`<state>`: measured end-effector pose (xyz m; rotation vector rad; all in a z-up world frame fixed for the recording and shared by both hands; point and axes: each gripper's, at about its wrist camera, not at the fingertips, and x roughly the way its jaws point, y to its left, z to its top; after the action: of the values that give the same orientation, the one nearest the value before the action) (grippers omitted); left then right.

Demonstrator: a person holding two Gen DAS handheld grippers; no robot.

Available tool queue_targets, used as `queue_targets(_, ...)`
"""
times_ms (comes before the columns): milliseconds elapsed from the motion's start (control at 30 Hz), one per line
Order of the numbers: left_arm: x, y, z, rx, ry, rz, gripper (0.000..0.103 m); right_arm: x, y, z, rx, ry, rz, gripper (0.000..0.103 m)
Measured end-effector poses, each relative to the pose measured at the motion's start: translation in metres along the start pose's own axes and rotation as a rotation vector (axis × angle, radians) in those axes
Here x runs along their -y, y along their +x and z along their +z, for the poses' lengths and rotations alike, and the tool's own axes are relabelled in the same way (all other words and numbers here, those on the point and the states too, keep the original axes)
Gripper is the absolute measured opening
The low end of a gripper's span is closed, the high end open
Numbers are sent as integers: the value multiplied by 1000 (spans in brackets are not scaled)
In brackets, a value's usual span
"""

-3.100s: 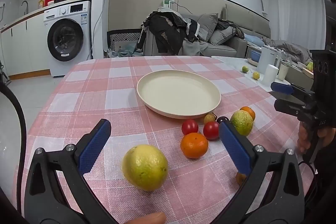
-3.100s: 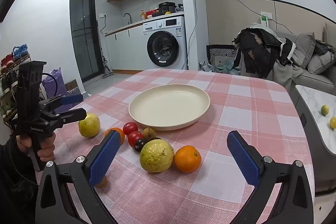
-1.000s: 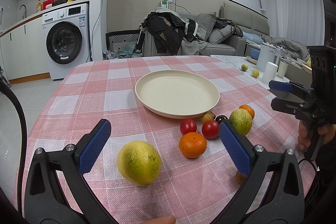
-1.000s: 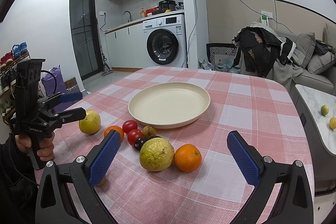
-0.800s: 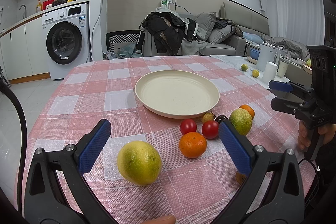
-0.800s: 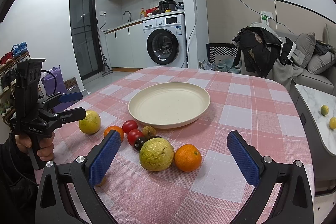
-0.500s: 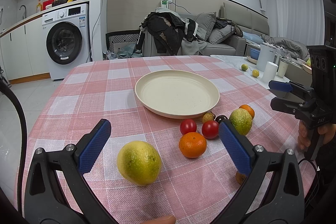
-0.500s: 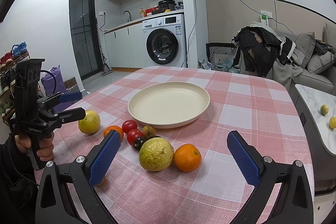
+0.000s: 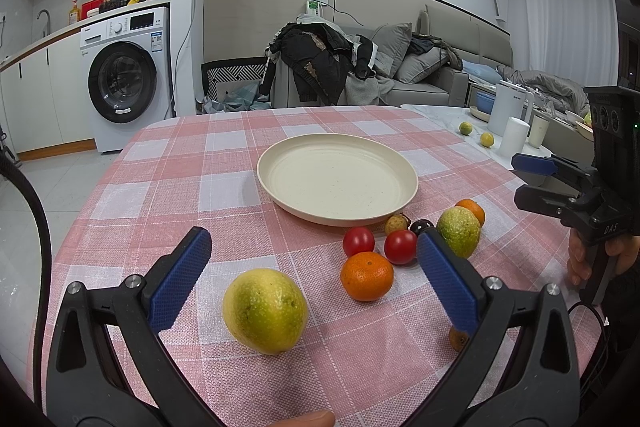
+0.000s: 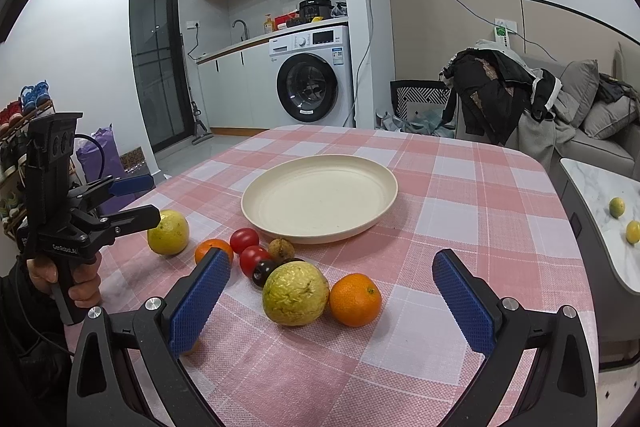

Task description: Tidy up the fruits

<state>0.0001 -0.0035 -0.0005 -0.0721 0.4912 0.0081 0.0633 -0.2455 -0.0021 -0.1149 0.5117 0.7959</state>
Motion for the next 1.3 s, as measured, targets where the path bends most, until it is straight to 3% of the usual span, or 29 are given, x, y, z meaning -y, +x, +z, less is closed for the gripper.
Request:
queue_targets(767,-3,-2,1,-16,2,-9,102,1,5,4,-34,5,-47,103)
queue_targets(967,-5,-1,3,-62,11,-16,102,12,14,11,-137,53,-27,103)
queue_targets(1233,-13,12,-8,-153,21,10,99,19,34,1,-276,42,-100,102)
queue_targets(1300,-15,17,-9,-182,15,3,95,23,36,-2,-297,43,-117,95)
